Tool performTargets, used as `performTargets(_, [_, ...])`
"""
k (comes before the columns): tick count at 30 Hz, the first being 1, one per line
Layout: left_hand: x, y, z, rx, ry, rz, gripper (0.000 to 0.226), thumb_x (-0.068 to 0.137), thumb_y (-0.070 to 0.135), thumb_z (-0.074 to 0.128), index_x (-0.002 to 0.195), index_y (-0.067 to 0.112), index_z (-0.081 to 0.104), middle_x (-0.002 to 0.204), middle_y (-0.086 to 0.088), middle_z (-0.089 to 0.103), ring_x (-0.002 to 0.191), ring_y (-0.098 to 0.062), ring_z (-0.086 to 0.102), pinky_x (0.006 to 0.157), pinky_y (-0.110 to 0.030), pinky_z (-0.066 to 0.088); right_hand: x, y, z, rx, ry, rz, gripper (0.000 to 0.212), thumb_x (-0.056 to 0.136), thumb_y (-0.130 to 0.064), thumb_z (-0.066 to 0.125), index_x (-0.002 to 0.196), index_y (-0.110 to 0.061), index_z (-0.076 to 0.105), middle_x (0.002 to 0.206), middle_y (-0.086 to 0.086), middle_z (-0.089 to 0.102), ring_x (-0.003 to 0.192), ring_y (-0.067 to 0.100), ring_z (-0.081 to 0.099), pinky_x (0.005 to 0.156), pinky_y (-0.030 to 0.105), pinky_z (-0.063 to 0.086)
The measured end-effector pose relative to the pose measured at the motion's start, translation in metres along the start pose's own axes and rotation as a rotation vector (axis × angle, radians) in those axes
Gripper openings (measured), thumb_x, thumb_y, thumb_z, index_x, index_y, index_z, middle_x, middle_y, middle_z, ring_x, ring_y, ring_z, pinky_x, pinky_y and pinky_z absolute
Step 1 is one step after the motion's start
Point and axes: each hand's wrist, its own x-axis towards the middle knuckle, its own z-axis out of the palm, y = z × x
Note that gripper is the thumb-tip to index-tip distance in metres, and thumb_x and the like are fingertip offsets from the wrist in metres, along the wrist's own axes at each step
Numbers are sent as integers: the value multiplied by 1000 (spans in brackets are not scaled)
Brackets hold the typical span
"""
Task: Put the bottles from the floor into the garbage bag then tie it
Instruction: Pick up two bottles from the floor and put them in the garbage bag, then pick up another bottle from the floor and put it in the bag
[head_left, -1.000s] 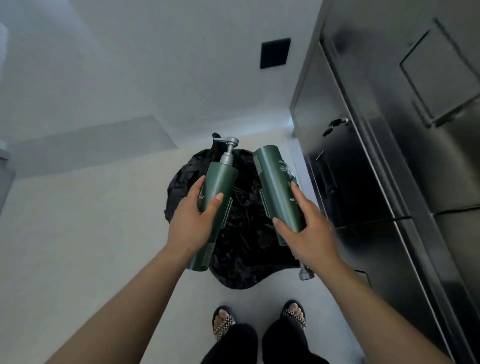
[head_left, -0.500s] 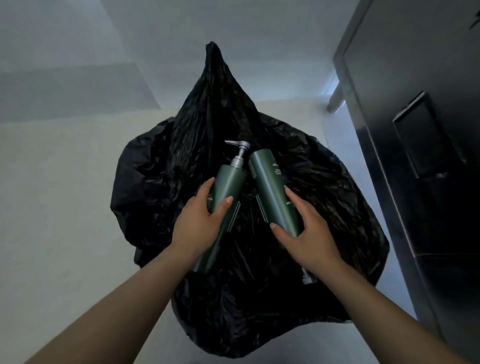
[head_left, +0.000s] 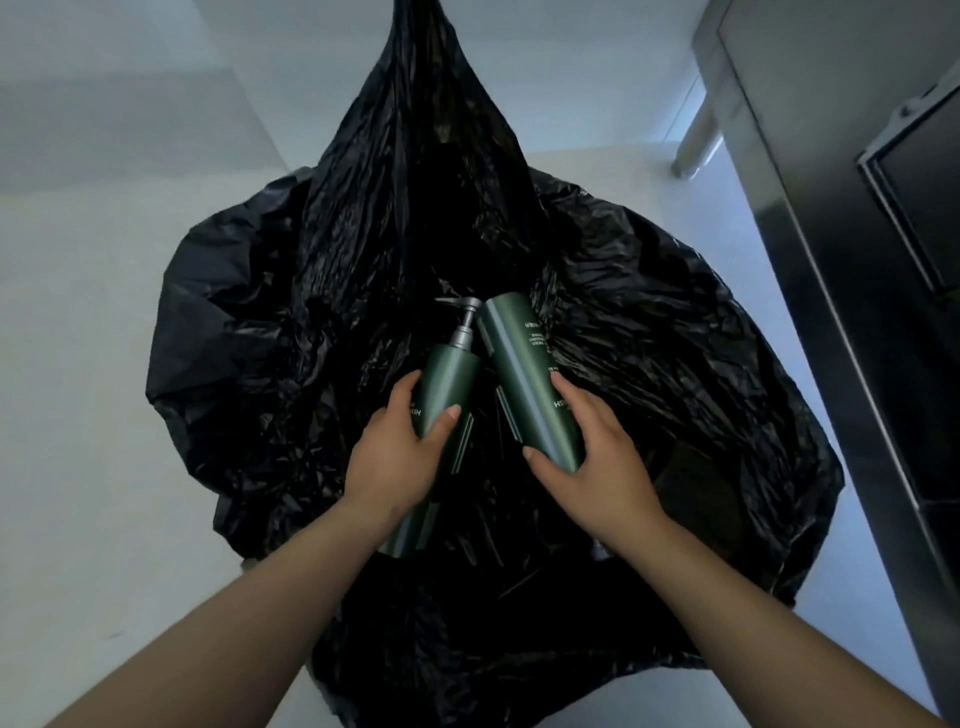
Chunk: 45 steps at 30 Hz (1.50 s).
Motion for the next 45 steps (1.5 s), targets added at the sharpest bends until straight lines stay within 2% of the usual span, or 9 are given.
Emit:
performTargets(2, [0,-2,4,-1,-7,-25,67,88,55,48,145,33,21,123,-8,56,98,-25,60,77,-35,51,-1,0,3,-26,-5,-9,78,82,-36,66,143,-42,19,146,-9,26,111,-14,27,80,-7,26])
performTargets(6, [-5,0,7,57,-58,-31,74,89,54,49,149,27,15,143,-13,40,122,-30,48,90,-35,42,-3,-1,2,-62,-6,-17,77,82,-38,66,145,-34,22,151,-8,21,131,3,28,101,16,26])
performTargets(15, [-60,36,-59,174,-97,77,76,85,67,38,149,34,15,150,-6,34,131,-24,41,91,-30,39,-36,-69,-53,-110,-82,37,70,85,-44,59,145,-26,28,153,-6,23,137,8,25,105,18,22])
performTargets(18, [-95,69,-109,178,-97,108,76,84,67,40,148,31,21,150,-4,35,135,-22,36,102,-34,35,-58,-124,-88,-104,-132,46,68,86,-46,58,144,-27,29,153,-6,24,137,5,24,105,15,19])
performTargets(22, [-151,130,-190,137,-89,144,76,81,70,39,146,32,26,146,0,40,132,-17,39,101,-29,34,-87,-214,-145,-82,-160,37,64,87,-47,56,143,-30,30,148,-11,31,121,-12,24,90,-7,13])
performTargets(28, [-247,234,-333,368,-39,199,77,79,71,30,146,33,26,148,2,38,136,-20,34,109,-55,26,-139,-379,-246,-43,-211,59,64,88,-48,53,144,-28,29,148,-8,36,132,2,32,100,11,22])
performTargets(35, [-364,333,-485,204,47,177,66,86,66,37,142,32,35,141,0,46,130,-21,42,106,-49,34,-198,-546,-351,-65,-263,29,68,85,-56,52,144,-33,26,150,-10,30,134,8,31,101,20,26])
performTargets(40, [-429,372,-551,210,191,206,67,85,66,36,142,31,35,141,1,46,130,-18,41,106,-43,35,-219,-625,-391,-172,-272,-194,70,85,-61,47,145,-34,23,152,-11,26,138,7,25,109,25,24])
performTargets(45, [-478,386,-584,310,320,179,72,81,70,30,143,32,33,142,4,45,133,-16,37,107,-52,30,-232,-676,-411,-283,-303,-412,70,86,-60,45,145,-29,25,152,-10,26,138,9,24,111,31,29])
